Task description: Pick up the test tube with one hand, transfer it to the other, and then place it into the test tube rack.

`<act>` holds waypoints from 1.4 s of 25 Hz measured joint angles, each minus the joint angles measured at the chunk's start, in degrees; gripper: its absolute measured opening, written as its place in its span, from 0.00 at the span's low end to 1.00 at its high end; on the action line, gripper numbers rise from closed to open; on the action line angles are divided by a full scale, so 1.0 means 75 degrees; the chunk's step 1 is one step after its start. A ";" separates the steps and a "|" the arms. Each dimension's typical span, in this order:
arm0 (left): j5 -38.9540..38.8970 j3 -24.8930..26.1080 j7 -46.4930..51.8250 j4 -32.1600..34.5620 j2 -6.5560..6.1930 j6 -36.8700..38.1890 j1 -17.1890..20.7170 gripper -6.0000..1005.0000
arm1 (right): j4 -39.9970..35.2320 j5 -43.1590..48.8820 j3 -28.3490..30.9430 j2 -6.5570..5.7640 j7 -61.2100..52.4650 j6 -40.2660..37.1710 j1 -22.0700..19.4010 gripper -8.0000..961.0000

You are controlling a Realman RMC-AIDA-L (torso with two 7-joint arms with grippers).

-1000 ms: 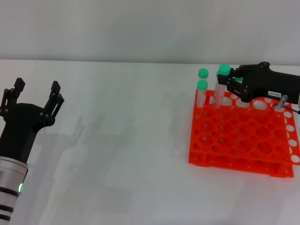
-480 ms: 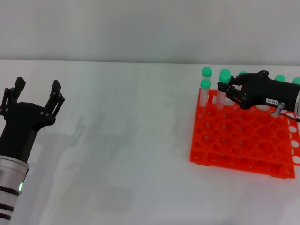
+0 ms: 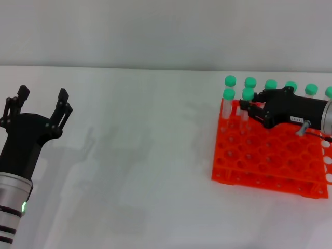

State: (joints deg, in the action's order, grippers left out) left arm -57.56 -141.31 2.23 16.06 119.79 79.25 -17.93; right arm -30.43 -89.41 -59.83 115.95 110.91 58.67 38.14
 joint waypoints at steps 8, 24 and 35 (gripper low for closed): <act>0.0038 -0.0020 0.0064 0.0003 0.0000 0.0039 0.0004 0.83 | -0.0001 -0.0169 -0.0084 -0.0007 -0.0009 0.0018 -0.0100 0.39; 0.0002 0.0029 0.0074 -0.0009 -0.0004 0.0063 -0.0011 0.83 | -0.0637 -0.0637 0.0025 -0.0129 -0.0019 0.0942 -0.1107 0.67; -0.0009 0.0040 0.0147 -0.0034 -0.0030 0.0072 -0.0104 0.83 | 0.0808 -0.2578 0.3379 -0.0105 0.2799 0.1755 -0.2361 0.67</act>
State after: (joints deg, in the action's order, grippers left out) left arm -57.63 -141.02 3.33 15.80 119.57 79.79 -18.71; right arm -24.37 -108.75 -34.49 115.16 131.91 71.84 20.44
